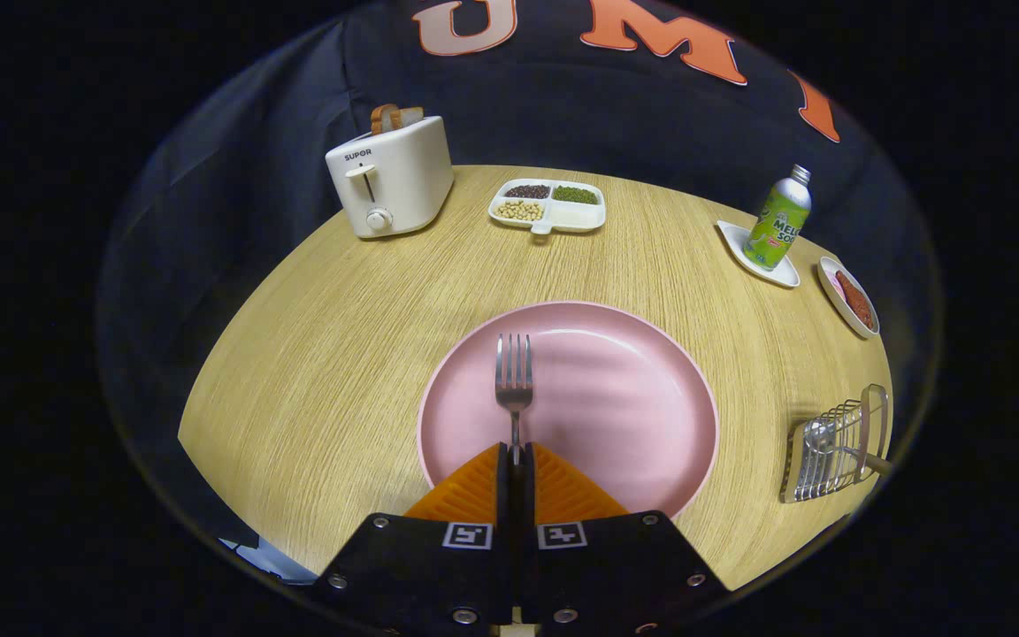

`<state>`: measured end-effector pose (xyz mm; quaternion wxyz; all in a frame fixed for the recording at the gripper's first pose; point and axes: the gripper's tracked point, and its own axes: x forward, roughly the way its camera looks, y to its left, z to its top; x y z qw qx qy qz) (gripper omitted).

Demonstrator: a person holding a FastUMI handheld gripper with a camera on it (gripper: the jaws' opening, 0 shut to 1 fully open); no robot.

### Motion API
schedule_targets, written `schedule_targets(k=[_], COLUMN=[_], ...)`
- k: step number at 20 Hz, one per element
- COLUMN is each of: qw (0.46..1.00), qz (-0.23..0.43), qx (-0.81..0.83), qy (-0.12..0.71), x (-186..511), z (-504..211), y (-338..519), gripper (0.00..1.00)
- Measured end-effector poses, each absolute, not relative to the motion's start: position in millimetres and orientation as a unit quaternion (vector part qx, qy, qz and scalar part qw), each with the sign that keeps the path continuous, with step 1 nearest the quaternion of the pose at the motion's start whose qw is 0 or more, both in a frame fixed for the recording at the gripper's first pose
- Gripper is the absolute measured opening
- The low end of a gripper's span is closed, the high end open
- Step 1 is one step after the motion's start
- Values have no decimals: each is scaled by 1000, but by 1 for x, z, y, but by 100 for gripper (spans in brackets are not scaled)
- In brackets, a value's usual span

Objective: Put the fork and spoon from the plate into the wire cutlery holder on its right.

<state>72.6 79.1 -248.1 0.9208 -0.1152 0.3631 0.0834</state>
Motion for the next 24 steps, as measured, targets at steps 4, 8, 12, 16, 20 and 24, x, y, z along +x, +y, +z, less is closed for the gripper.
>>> schedule_targets(k=[4,8,12,16,20,24], qw=[923,925,926,923,921,916], qz=[81,73,61,46,25,5], qx=[-116,-115,-123,-126,-124,-127], qy=[359,354,352,360,368,380], x=[67,62,57,47,36,27], z=[-227,-204,-182,-161,-141,-127], y=[64,44,17,-20,-65,-111], gripper=[5,4,4,4,4,5])
